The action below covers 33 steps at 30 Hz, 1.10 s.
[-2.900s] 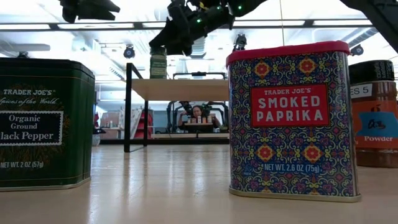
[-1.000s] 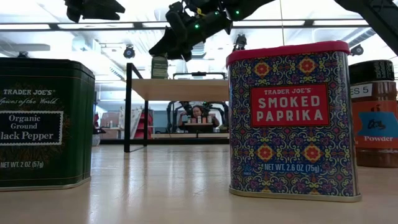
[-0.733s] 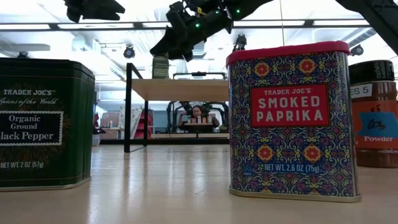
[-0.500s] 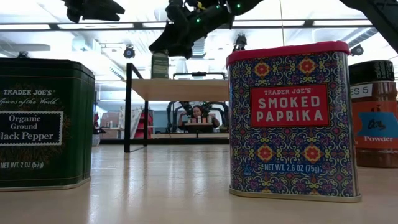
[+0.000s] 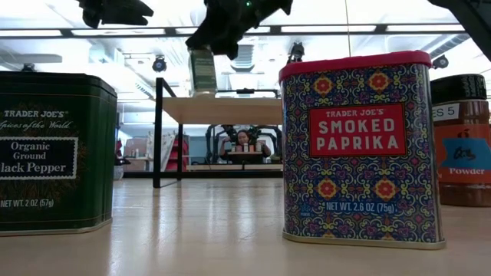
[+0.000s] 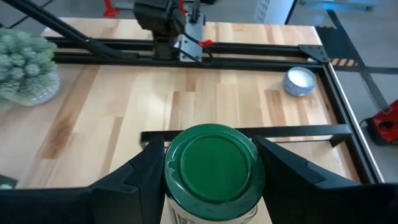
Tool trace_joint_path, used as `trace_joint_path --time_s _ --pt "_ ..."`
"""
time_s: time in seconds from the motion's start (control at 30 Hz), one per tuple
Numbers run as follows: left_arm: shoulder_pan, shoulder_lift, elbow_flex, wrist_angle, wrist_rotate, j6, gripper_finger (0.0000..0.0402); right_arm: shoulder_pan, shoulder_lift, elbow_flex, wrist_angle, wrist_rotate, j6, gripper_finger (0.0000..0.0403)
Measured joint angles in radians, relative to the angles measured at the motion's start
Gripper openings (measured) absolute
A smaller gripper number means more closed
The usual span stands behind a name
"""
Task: Shelf spices
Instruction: Remove the green seasoning bottle from the shelf
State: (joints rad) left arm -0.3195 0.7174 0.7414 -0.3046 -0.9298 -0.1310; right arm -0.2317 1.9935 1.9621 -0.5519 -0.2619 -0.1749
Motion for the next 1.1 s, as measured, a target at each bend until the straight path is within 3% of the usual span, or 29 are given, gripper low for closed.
trace_joint_path --time_s 0.67,1.1 --pt "0.000 -0.016 0.000 -0.006 0.063 -0.006 0.0192 0.140 -0.072 0.001 -0.094 0.001 0.023 0.0187" --pt "0.000 -0.078 0.000 -0.056 0.279 -0.009 0.0192 0.307 -0.059 -0.033 -0.044 0.000 0.072 0.0187"
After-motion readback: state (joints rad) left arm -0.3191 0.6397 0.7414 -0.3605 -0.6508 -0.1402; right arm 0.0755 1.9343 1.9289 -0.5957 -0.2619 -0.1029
